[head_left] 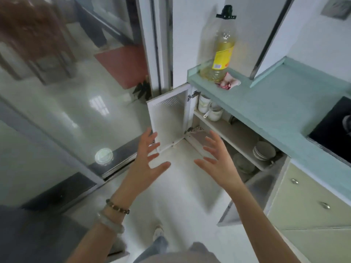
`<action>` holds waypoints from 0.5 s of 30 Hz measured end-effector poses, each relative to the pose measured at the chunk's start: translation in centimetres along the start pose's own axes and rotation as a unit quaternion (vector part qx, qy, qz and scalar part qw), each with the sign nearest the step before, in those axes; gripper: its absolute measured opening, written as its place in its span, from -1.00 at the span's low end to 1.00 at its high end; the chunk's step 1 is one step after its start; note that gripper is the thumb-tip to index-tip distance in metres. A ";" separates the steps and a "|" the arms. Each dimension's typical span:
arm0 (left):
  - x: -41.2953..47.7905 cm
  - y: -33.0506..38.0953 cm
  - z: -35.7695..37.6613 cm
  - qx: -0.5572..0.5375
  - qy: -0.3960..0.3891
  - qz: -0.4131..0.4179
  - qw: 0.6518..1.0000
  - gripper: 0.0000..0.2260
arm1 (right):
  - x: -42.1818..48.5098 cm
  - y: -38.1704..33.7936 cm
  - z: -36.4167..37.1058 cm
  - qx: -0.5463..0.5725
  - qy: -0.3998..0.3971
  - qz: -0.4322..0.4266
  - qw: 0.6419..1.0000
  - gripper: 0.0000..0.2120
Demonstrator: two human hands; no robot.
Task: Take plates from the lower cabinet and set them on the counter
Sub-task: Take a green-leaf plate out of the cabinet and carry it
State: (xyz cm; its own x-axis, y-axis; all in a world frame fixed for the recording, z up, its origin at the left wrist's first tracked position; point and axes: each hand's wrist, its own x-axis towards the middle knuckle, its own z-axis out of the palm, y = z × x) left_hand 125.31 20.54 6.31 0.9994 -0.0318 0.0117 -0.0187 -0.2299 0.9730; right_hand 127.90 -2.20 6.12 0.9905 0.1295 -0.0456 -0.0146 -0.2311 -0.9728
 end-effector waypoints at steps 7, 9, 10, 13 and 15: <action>8.6 -1.0 -0.8 -0.002 -0.120 0.012 0.993 -0.17 | 2.6 0.5 0.6 -0.012 0.113 0.050 0.992 -0.16; 10.5 -1.4 -0.2 -0.011 -0.157 0.009 0.988 -0.17 | 3.0 1.1 0.1 -0.011 0.146 0.070 0.987 -0.15; 11.4 -1.5 0.2 -0.015 -0.173 0.009 0.985 -0.16 | 3.3 1.4 -0.2 -0.007 0.160 0.077 0.984 -0.15; 14.2 -1.7 1.7 -0.011 -0.216 0.007 0.976 -0.12 | 4.1 2.5 -1.2 0.001 0.201 0.100 0.975 -0.15; 16.1 -1.8 2.7 -0.007 -0.241 0.010 0.971 -0.13 | 5.1 3.2 -1.8 0.002 0.225 0.109 0.968 -0.16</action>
State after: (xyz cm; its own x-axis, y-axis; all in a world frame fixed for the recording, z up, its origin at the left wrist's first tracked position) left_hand 141.40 17.83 4.15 0.8699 -0.4873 -0.0758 -0.0336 -0.2120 0.9767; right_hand 133.15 -4.03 3.20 0.9228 -0.3559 -0.1475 -0.2297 -0.2010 -0.9523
